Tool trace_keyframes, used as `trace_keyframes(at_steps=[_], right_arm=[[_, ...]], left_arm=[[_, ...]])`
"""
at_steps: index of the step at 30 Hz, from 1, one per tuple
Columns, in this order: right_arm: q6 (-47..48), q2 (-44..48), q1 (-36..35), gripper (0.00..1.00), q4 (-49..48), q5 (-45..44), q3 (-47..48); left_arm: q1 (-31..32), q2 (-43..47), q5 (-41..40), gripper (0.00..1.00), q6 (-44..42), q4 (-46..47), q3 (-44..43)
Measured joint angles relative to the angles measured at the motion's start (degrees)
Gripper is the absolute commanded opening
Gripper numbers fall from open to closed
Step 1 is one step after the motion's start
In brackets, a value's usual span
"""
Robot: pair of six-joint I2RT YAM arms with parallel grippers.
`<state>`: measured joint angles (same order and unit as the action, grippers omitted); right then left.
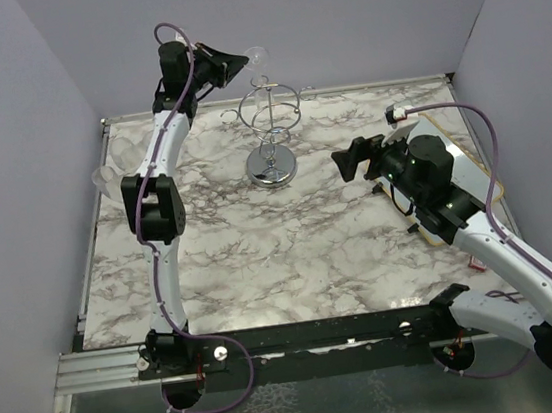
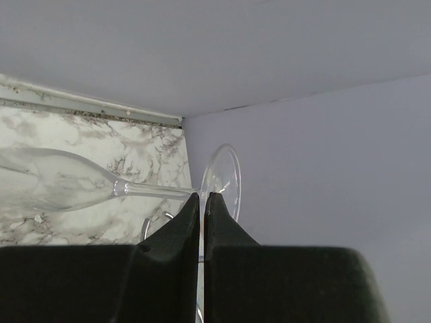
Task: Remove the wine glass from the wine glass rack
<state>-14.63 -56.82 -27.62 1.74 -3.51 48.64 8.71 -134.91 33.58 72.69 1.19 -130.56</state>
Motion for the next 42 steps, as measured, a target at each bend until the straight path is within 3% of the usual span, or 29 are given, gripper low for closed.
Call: trace_keyframes(at_steps=[9, 25, 34, 42], right_arm=[[0.0, 0.1, 0.0, 0.99, 0.0, 0.0, -0.1], [-0.3, -0.9, 0.0, 0.99, 0.0, 1.1, -0.1], [-1.1, -1.4, 0.0, 0.99, -0.1, 6.7, -0.1], [-2.2, -4.3, 0.0, 0.99, -0.5, 15.9, -0.1]], left_arm=[[-0.5, -4.9, 0.0, 0.0, 2.0, 0.3, -5.7], [-8.7, -3.7, 0.3, 0.0, 1.7, -0.1, -4.2], [-10.9, 12.3, 3.5, 0.0, 0.0, 0.4, 8.1], [-16.4, 32.5, 6.2, 0.0, -1.8, 3.1, 23.3]])
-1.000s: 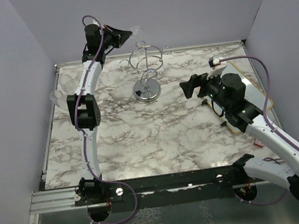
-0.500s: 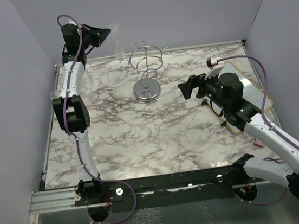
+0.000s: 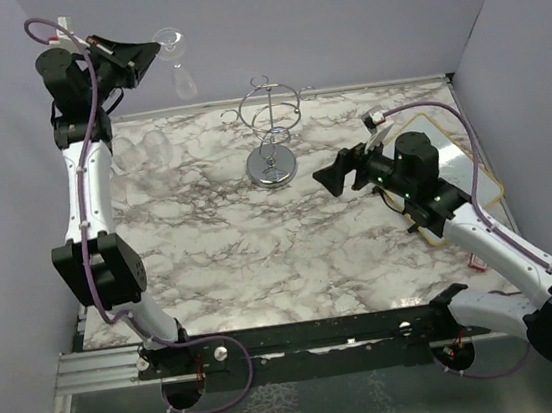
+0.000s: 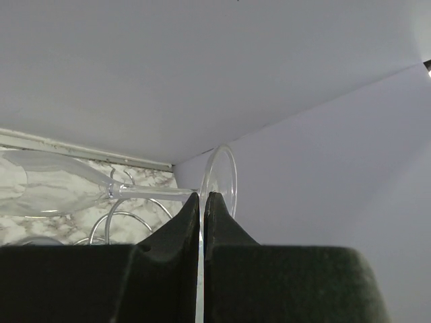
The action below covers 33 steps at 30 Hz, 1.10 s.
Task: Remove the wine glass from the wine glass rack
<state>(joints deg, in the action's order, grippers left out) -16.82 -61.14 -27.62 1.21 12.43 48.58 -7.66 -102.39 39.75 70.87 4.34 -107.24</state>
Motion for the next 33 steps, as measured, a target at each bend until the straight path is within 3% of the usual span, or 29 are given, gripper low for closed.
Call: trace_keyframes(at_steps=[14, 22, 28, 33], right_arm=[[-11.1, -8.4, -0.5, 0.99, -8.9, 21.6, 0.0], [-24.8, -13.1, -4.4, 1.0, -18.2, 24.4, -1.9], [-37.5, -19.5, -9.6, 1.0, -25.4, 23.6, -2.8], [-47.7, -23.3, -12.8, 0.83, -34.8, 22.4, -2.8]], left_arm=[[-3.6, 28.0, 2.7, 0.0, -6.1, -2.7, 31.6], [-2.8, 40.3, 3.3, 0.0, -11.6, -6.2, 46.3], [1.7, 46.6, 4.0, 0.0, -14.4, -7.2, 55.8], [7.1, 50.6, 3.8, 0.0, -16.2, -7.8, 61.4]])
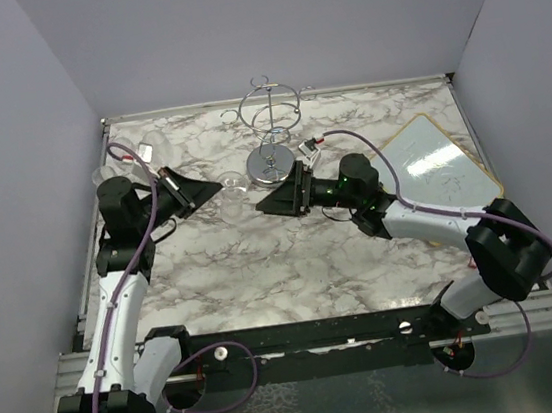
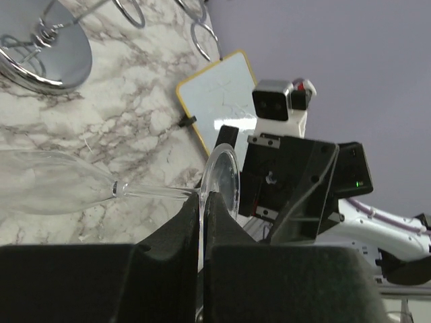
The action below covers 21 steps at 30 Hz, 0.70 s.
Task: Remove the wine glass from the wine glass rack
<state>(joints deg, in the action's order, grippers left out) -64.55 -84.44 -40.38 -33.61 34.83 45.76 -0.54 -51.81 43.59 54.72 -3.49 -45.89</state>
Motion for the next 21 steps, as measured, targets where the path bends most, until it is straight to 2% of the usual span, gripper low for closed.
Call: trace_keyframes(at_steps=[4, 6, 10, 13, 18, 21], right_arm=[[-6.3, -2.8, -0.1, 0.73, -6.8, -0.7, -0.1], [-8.4, -3.8, -0.2, 0.65, -8.7, -0.9, -0.1], [-10.2, -4.3, -0.2, 0.47, -10.0, -1.7, -0.1], [-10.9, -4.3, -0.4, 0.41, -10.5, -2.5, -0.1], [-12.0, -4.8, -0.4, 0.23, -11.6, -2.6, -0.1], [-12.5, -5.7, -0.4, 0.18, -12.3, -2.5, -0.1]], left_arm=[[4.5, 1.6, -0.7, 0.0, -0.9, -0.1, 2.7], [5.9, 2.0, -1.3, 0.0, -1.2, -0.2, 3.6], [8.2, 2.5, -2.7, 0.0, -1.6, -0.4, 4.9], [9.1, 3.1, -3.2, 0.0, -1.7, -0.5, 5.7], [10.3, 3.5, -3.6, 0.0, -2.0, -0.5, 6.3], [10.8, 3.5, -3.9, 0.0, -2.3, -0.5, 6.3]])
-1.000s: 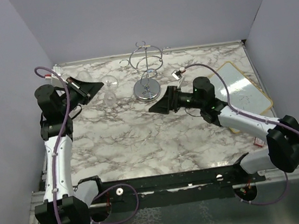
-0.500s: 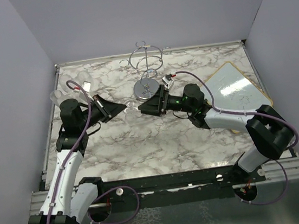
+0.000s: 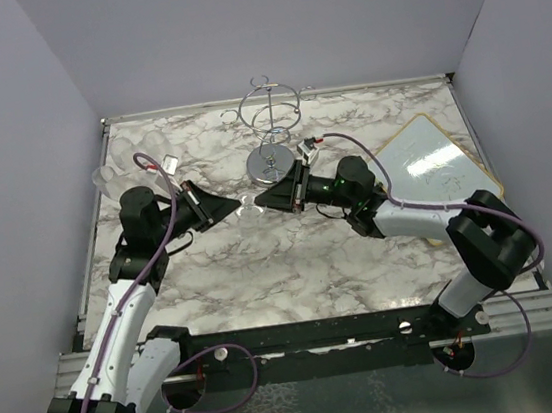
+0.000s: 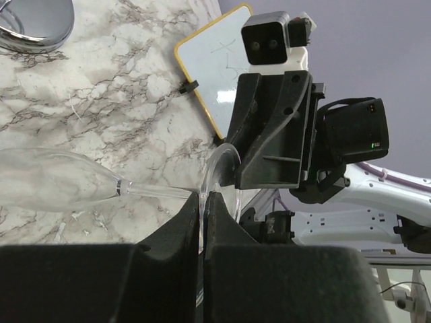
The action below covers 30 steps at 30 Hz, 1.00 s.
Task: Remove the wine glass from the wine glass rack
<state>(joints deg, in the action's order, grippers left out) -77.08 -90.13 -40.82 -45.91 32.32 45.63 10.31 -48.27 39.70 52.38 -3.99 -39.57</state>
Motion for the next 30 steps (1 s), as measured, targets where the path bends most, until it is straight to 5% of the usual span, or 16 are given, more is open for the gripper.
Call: trace_keyframes(at_steps=[6, 9, 14, 17, 23, 30], right_arm=[[-1.6, -2.9, 0.0, 0.01, -3.0, 1.6, 0.0], [-1.7, -3.2, 0.0, 0.01, -4.5, 2.3, -0.6], [1.0, -2.7, 0.0, 0.01, -4.3, 3.0, -1.6], [5.6, -0.5, 0.1, 0.01, -0.4, 3.3, -2.2], [23.0, 9.0, 0.4, 0.01, 13.7, 3.3, -2.4], [55.0, 26.0, 0.6, 0.01, 32.9, 1.9, -2.8]], left_arm=[[0.9, 0.0, -0.5, 0.0, -1.0, -0.4, 0.0], [1.1, 0.0, -1.0, 0.0, -1.3, -0.9, 0.0], [1.8, 0.0, -1.1, 0.49, -3.4, -2.0, -0.1], [2.0, 0.2, -1.3, 0.65, -5.2, -3.5, -1.3], [2.1, 1.3, -3.4, 0.71, -10.6, -8.1, -6.3], [2.1, 1.3, -6.4, 0.71, -14.9, -11.7, -8.9]])
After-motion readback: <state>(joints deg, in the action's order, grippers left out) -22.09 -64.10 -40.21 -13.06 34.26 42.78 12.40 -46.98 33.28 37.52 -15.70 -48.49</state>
